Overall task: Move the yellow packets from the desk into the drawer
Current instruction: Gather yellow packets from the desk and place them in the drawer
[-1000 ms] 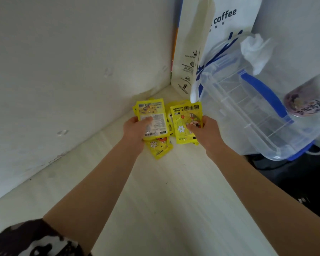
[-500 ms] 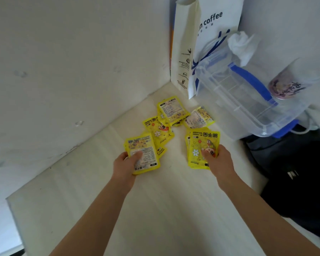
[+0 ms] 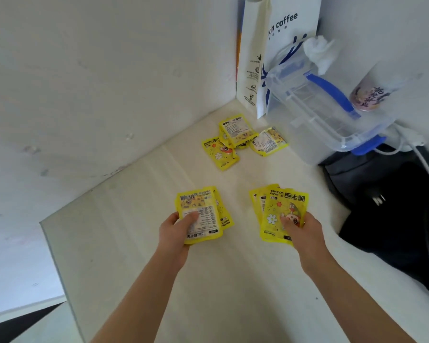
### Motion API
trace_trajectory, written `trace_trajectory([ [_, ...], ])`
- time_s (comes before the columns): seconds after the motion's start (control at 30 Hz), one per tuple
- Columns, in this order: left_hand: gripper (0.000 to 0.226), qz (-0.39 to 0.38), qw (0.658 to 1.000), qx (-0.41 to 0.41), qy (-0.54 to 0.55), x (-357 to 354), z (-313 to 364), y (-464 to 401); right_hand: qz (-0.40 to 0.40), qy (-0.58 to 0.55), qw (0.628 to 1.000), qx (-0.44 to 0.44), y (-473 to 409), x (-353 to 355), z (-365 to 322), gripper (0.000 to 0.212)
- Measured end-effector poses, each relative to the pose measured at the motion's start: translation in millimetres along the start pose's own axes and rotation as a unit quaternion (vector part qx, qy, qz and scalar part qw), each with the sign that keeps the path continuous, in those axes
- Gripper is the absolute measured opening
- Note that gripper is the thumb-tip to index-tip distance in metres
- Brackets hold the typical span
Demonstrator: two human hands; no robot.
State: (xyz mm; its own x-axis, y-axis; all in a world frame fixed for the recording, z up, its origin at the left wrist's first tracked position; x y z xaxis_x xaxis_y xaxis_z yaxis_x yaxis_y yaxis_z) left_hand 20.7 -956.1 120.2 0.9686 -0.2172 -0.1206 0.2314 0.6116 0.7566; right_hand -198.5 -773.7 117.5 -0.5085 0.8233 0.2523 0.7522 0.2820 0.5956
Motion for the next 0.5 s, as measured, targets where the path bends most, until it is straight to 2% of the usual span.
trace_trajectory([
  [0.1, 0.022, 0.001, 0.999, -0.009, -0.036, 16, -15, 18, -0.002, 0.001, 1.000, -0.008, 31, 3, 18, 0.016],
  [0.23, 0.027, -0.005, 0.988, -0.049, -0.144, 35, -30, 39, 0.006, -0.008, 1.000, 0.005, 76, 4, 37, 0.014],
  [0.5, 0.019, -0.071, 0.972, -0.085, -0.208, 78, -55, 87, 0.060, -0.017, 0.998, 0.026, 166, -1, 84, 0.011],
])
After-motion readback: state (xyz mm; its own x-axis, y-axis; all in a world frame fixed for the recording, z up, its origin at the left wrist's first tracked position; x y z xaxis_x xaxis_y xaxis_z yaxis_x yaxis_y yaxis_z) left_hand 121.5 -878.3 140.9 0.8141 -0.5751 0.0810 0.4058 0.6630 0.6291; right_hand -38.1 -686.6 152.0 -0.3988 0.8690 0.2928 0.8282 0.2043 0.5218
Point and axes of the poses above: each hand's wrist, its own y-axis away from the middle knuckle, its own x-axis out of the back of the hand, z = x × y, the point moved 5 cm from there along -y, towards the middle knuckle, and after that the axes turned 3 degrees about -y, right-handed, at the moved point
